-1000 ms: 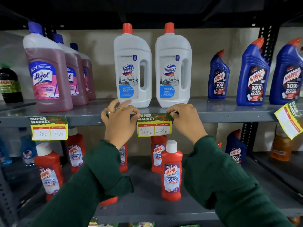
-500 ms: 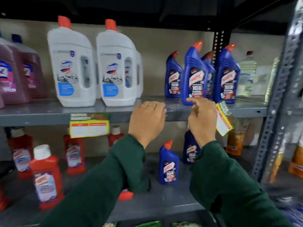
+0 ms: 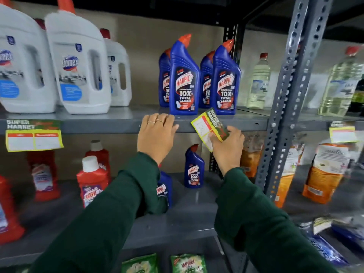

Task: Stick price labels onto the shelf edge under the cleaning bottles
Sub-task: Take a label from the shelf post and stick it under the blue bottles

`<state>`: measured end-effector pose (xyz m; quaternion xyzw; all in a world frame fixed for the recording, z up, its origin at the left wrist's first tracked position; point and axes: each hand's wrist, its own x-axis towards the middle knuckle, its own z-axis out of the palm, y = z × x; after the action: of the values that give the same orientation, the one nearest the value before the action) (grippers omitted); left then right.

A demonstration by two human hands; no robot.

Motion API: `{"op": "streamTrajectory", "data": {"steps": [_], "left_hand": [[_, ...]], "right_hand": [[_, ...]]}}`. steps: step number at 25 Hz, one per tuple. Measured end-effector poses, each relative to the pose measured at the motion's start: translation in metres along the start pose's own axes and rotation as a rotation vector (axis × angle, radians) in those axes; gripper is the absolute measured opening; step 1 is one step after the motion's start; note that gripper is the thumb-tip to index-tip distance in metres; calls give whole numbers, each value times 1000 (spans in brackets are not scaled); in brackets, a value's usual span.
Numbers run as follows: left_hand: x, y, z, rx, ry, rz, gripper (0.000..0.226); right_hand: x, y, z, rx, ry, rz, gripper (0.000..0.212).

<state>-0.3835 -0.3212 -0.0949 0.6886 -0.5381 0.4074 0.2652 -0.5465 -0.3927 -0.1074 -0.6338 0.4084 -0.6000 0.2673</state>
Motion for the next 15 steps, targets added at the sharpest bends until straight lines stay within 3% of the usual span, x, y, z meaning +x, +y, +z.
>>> {"op": "streamTrajectory", "data": {"steps": [6,11,15], "left_hand": [[0,4,-3,-8,-17,-34,32],[-1,9,-11,-49,-39,-84,36],[0,33,-25,-345,-28,-42,40]], "right_hand": [[11,1,-10,155,42,38,2],[10,1,-26,192,-113,-118,8],[15,-1,-36,67,-298,-317,11]]}}
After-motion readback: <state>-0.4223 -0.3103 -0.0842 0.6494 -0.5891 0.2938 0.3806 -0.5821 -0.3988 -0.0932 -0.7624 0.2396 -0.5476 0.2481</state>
